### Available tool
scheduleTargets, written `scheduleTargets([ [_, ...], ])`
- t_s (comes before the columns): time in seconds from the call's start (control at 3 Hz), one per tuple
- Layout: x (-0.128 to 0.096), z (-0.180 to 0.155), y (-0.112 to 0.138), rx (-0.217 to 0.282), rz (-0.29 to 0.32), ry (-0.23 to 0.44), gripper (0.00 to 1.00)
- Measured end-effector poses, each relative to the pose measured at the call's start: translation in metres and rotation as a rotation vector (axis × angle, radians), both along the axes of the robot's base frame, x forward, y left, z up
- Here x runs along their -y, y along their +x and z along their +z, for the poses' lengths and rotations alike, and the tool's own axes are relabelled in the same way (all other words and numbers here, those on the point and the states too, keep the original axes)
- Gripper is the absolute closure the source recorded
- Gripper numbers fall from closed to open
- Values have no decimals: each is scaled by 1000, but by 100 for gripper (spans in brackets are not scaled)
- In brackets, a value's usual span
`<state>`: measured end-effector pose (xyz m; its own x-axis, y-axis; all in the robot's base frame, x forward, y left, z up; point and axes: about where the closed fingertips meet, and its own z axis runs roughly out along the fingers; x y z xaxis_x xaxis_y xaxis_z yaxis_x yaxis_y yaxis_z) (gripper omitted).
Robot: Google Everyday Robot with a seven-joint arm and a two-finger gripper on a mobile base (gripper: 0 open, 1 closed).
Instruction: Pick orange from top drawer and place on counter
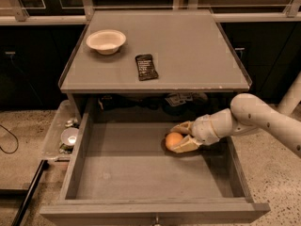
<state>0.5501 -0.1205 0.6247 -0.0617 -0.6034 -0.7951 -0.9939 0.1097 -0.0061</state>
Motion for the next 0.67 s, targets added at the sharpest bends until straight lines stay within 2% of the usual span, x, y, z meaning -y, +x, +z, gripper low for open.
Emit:
scheduleTargets([
  [0.33,0,7,-4,-3,-2,-2,100],
  [0.67,7,35,-12,22,-3,-23,100],
])
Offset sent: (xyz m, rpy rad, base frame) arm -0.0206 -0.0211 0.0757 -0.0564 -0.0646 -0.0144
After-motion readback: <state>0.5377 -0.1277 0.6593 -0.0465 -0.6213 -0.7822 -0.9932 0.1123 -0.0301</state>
